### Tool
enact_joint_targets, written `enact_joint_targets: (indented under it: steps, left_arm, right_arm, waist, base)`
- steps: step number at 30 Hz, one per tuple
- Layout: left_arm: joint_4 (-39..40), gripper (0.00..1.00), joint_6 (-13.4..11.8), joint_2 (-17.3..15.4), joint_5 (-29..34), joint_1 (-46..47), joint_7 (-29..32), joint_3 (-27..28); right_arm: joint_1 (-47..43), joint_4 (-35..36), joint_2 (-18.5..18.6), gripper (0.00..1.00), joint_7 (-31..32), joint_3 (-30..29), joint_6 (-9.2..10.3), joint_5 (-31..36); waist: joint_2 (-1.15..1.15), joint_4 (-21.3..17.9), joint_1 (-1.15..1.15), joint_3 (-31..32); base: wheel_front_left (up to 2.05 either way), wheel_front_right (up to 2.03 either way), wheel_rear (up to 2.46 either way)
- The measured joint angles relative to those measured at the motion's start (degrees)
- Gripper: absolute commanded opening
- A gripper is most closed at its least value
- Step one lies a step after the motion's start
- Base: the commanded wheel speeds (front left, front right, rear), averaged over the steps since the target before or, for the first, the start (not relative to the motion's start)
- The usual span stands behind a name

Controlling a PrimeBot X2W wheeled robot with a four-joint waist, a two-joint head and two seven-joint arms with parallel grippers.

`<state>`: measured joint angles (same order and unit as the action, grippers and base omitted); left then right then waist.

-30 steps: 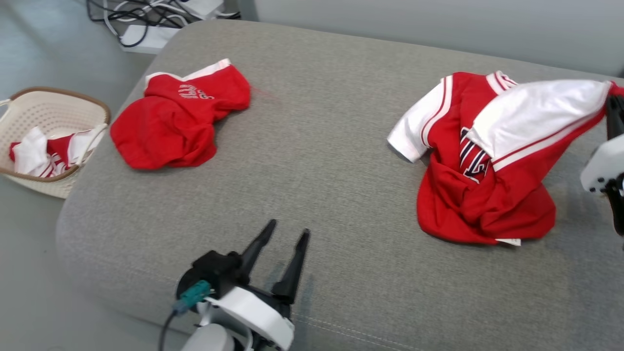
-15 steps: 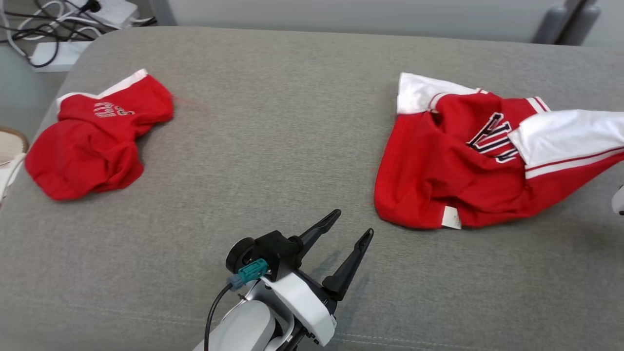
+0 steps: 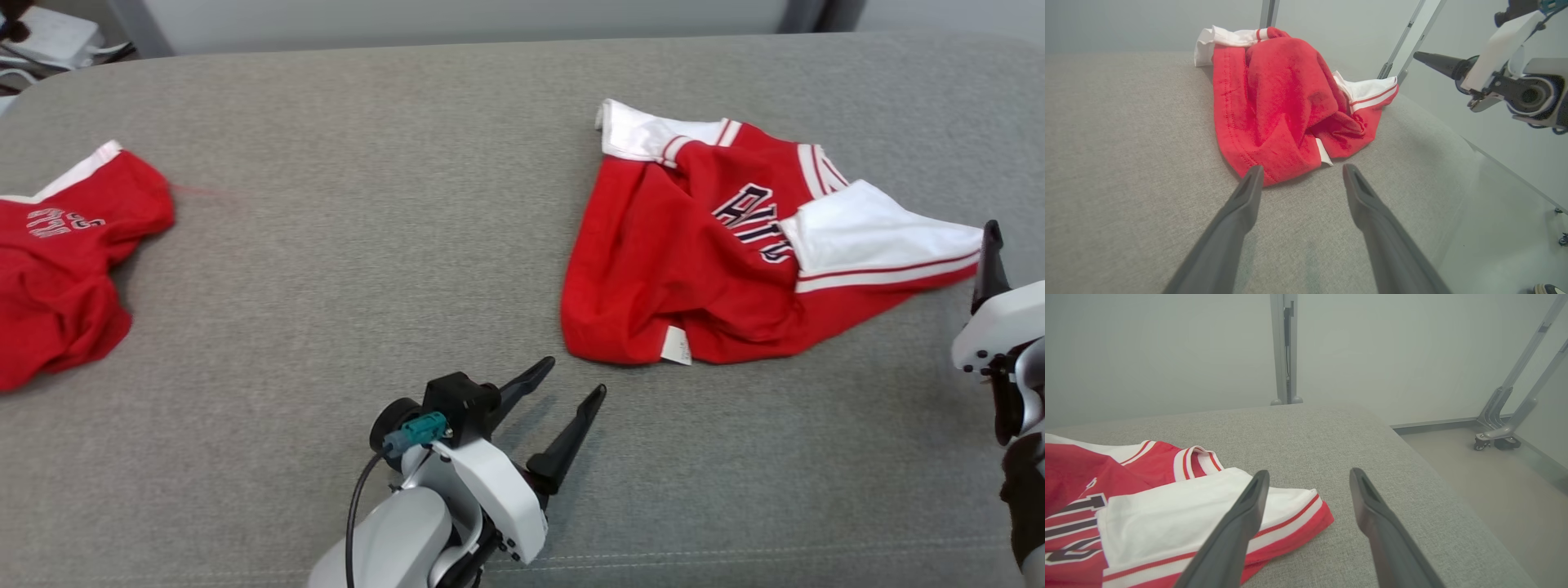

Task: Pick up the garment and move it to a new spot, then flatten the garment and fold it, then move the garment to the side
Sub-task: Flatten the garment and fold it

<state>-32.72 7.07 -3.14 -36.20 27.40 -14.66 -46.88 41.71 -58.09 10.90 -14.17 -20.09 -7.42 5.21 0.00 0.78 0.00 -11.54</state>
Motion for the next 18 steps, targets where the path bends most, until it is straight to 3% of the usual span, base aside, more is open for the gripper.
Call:
enact_joint_targets:
  steps: [11, 16, 18]
  left_arm:
    - [-10.9, 1.0, 0.0, 0.3, -0.8, 5.9, 0.0, 0.9]
    - [-13.4, 1.0, -0.8, 0.4, 4.7, 7.6, 0.0, 1.9]
    - [-14.4, 1.0, -2.0, 0.4, 7.0, 7.6, 0.0, 2.9]
  right_arm:
    - [0.0, 5.3, -4.1, 1.0, 0.0, 4.1, 0.0, -0.5]
    - [-1.1, 11.3, -6.3, 1.0, 0.0, 10.2, 0.0, -4.3]
    - [-3.2, 15.8, -7.0, 1.0, -0.1, 15.2, 0.0, -8.0]
  waist:
    - [0.0, -7.4, 0.0, -1.5]
    - [0.0, -10.6, 0.0, -1.9]
    - [0.0, -12.2, 0.0, -2.2]
  base:
    - [0.0, 0.0, 0.0]
    - [0.0, 0.0, 0.0]
    - [0.0, 0.0, 0.0]
